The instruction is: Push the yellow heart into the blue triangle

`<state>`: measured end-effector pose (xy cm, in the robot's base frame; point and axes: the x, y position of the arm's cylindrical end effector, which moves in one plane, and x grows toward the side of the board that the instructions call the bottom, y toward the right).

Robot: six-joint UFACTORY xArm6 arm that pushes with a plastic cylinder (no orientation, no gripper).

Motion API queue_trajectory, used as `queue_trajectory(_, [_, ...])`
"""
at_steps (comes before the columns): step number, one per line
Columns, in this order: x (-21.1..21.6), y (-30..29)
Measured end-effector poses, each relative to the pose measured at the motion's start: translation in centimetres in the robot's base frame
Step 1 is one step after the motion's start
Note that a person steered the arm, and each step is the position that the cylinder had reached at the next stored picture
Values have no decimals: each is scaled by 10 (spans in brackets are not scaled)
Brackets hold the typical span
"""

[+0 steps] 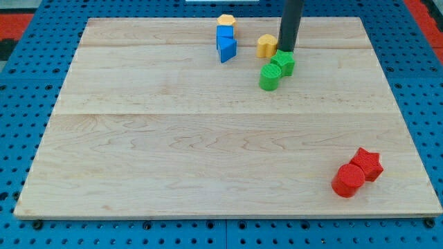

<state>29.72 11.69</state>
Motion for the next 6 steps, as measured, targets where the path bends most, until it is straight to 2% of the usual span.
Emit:
queue_trajectory(1, [-27,17])
queue_trajectory(2, [-22,1])
queue_trajectory(3, [-2,-44])
queue_trajectory(4, [11,-43])
queue_trajectory(6, [0,-37])
